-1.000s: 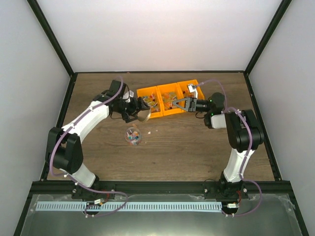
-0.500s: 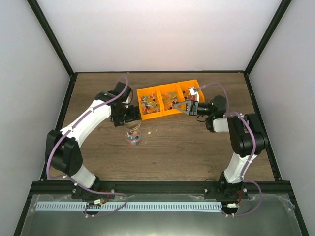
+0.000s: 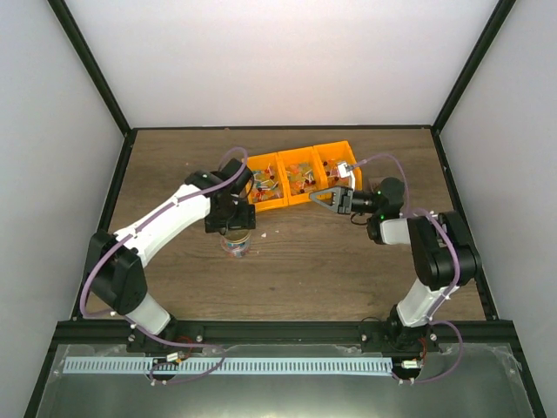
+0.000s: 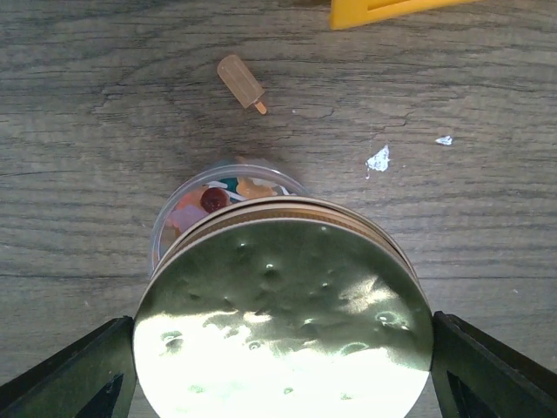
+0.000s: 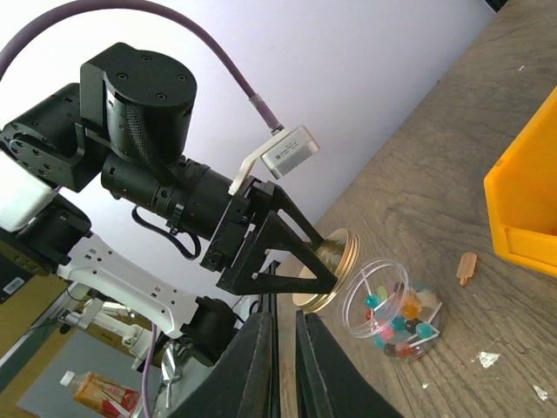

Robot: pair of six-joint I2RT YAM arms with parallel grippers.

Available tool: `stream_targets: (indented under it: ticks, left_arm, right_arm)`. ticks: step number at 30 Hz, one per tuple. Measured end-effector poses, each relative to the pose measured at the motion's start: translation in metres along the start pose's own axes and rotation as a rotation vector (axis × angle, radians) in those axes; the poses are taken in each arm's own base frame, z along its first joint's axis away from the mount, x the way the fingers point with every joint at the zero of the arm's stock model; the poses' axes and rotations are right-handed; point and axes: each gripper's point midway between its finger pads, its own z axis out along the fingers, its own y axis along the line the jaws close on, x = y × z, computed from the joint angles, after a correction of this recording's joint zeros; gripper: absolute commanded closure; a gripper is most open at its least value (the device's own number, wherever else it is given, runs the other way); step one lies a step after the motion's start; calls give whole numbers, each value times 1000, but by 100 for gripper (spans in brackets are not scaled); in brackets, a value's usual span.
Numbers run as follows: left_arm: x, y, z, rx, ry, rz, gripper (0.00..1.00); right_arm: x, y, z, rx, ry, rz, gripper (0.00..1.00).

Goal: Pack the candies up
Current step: Close the bottle lid on the packing bottle.

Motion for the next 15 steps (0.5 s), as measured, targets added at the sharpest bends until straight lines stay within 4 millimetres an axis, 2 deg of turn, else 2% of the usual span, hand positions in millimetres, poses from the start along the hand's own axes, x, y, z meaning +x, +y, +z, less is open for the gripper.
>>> stream_targets:
  ticks: [8,15]
  left_arm:
    - [0,4,11,-56,5,17,17]
    - [10,12,23,-83,34,24,17]
  right_arm:
    - [0,3,0,6,4,-20,90]
    - [2,0,0,14,8,-11,90]
